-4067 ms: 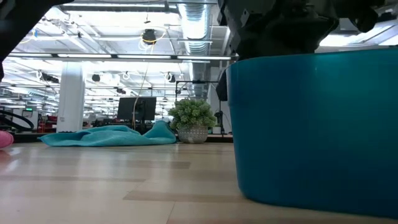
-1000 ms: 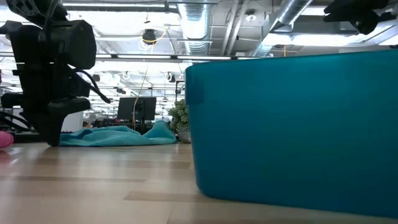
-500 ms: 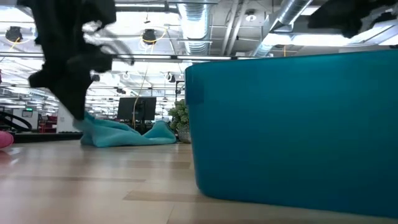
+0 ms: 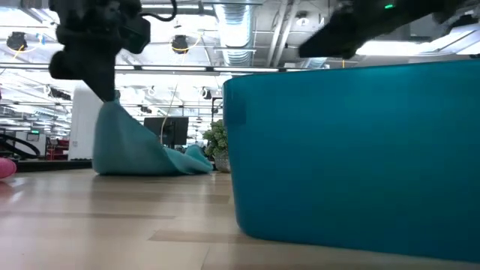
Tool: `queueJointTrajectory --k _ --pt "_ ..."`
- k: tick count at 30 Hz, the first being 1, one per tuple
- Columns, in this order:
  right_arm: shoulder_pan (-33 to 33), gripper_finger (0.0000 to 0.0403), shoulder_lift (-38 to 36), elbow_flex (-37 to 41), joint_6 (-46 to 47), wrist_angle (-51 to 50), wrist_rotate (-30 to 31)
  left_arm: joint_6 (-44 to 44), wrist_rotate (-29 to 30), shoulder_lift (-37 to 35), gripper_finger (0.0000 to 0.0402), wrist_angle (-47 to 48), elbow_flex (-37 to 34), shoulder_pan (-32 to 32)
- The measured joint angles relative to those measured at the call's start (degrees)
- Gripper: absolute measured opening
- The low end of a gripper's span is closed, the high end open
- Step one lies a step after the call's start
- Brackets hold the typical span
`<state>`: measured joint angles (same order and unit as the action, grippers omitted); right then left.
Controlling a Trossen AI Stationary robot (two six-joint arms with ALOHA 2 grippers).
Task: Fold microfiber towels
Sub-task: Fold the blue microfiber cloth
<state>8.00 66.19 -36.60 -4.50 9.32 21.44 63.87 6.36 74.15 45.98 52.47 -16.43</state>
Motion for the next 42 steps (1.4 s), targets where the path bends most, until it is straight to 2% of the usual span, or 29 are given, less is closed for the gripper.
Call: queueJointTrajectory --k 3,8,16,22,28,32,42 --pt "-2.1 0.0134 7.6 -2.4 -2.5 7.0 -3.0 2.8 -0.5 0.0 0.0 0.1 -0.2 -2.7" --pt "-4.8 0.0134 21.1 -11.6 -4.1 9.3 -9.5 7.1 -2.2 0.0 0.0 0.4 -0.2 -7.3" --pt "-5.4 0.0146 43.0 -33.8 -10.7 2.1 -15.2 11.9 -2.8 0.0 0.0 1.2 -0.2 -14.1" --pt "-5.5 0.0159 55.7 -49.1 -16.3 -2.9 -16.0 14.6 -0.9 0.0 0.0 2.6 -0.2 -17.9" --pt "-5.3 0.0162 65.6 -61.2 -17.4 -6.3 -20.0 16.8 0.7 0.0 0.0 4.4 -0.2 -20.3" --pt "-4.5 0.016 70.5 -66.8 -19.4 -7.8 -20.2 18.0 1.5 0.0 0.0 4.8 -0.3 -20.8" --pt "-2.2 0.0164 76.6 -72.1 -22.9 -6.7 -19.5 17.8 4.6 0.0 0.0 4.4 -0.3 -20.8"
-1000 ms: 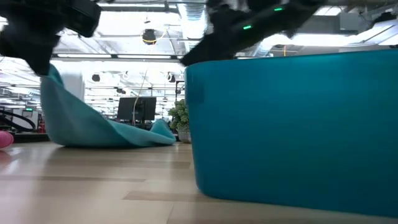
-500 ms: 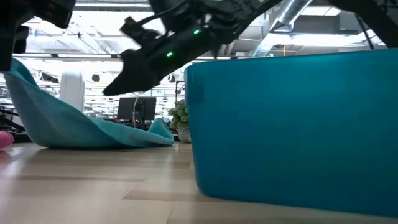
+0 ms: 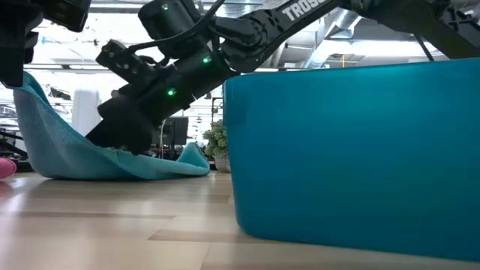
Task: Fold microfiber towels
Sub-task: Fold the blue microfiber cloth
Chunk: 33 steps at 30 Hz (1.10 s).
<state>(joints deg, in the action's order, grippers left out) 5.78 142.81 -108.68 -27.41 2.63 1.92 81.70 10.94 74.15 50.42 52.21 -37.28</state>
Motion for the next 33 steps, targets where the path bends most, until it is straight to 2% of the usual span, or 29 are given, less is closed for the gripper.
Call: queueJointTrajectory --k 22,27,33 --pt "-0.2 0.0167 1.0 -0.1 0.4 2.2 0.3 -0.3 2.9 0.0 0.0 -4.5 0.0 0.0" --pt "-0.8 0.0167 2.6 0.1 0.4 2.2 1.8 -2.0 3.3 0.0 0.0 -8.0 0.7 0.0" --pt "-1.8 0.0163 3.1 0.2 0.7 0.1 8.6 -2.0 3.4 0.0 0.0 -8.4 2.5 -1.0"
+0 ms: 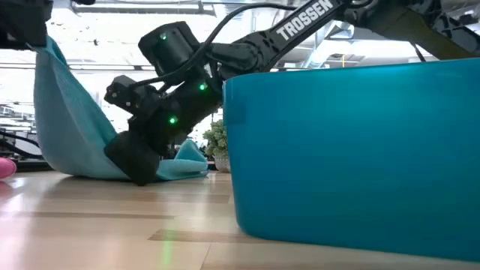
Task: Fold microfiber towels
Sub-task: Fold the blue microfiber cloth
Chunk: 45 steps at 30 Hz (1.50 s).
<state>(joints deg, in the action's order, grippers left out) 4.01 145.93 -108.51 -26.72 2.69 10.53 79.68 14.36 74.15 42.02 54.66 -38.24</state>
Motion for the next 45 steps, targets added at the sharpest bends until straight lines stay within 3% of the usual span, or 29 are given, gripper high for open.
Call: queueJointTrajectory --k 9,21,31,38,45 --pt "-1.0 0.0139 -0.1 -0.1 0.3 -1.4 4.0 5.1 -0.8 0.0 0.0 1.5 0.1 -3.0" --pt "0.1 0.0011 -7.6 0.0 -3.5 -7.4 4.8 6.3 -2.5 0.0 0.0 5.3 0.1 -3.0" --pt "-0.7 0.0006 -19.8 -0.1 -3.3 -21.6 4.6 3.2 -3.3 -0.3 0.0 7.8 0.5 -0.4" --pt "-4.4 0.0004 -31.1 -0.1 -2.2 -34.6 4.6 -7.7 0.8 -0.3 0.0 17.0 9.1 6.3" --pt "-10.2 0.0006 -41.4 0.0 1.4 -43.3 4.2 -20.6 9.8 -0.4 0.0 31.3 22.4 14.0"
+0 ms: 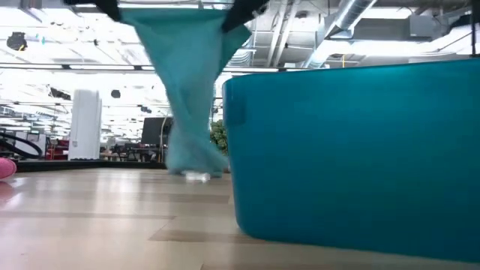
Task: Fold microfiber towels
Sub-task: Fold the blue microfiber cloth
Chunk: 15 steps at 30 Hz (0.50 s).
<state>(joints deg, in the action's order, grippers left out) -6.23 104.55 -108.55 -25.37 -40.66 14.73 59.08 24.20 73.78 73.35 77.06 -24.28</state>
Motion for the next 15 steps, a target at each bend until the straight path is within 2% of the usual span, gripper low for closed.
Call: queueJointTrajectory --k 8,15 --pt "-4.3 0.0006 -7.5 0.0 5.3 -6.2 -4.8 -13.6 4.6 0.0 0.0 7.6 11.5 10.5" --pt "-4.6 0.0007 -11.1 0.0 7.2 -8.9 -5.2 -22.8 3.0 0.1 0.0 9.4 16.6 18.7"
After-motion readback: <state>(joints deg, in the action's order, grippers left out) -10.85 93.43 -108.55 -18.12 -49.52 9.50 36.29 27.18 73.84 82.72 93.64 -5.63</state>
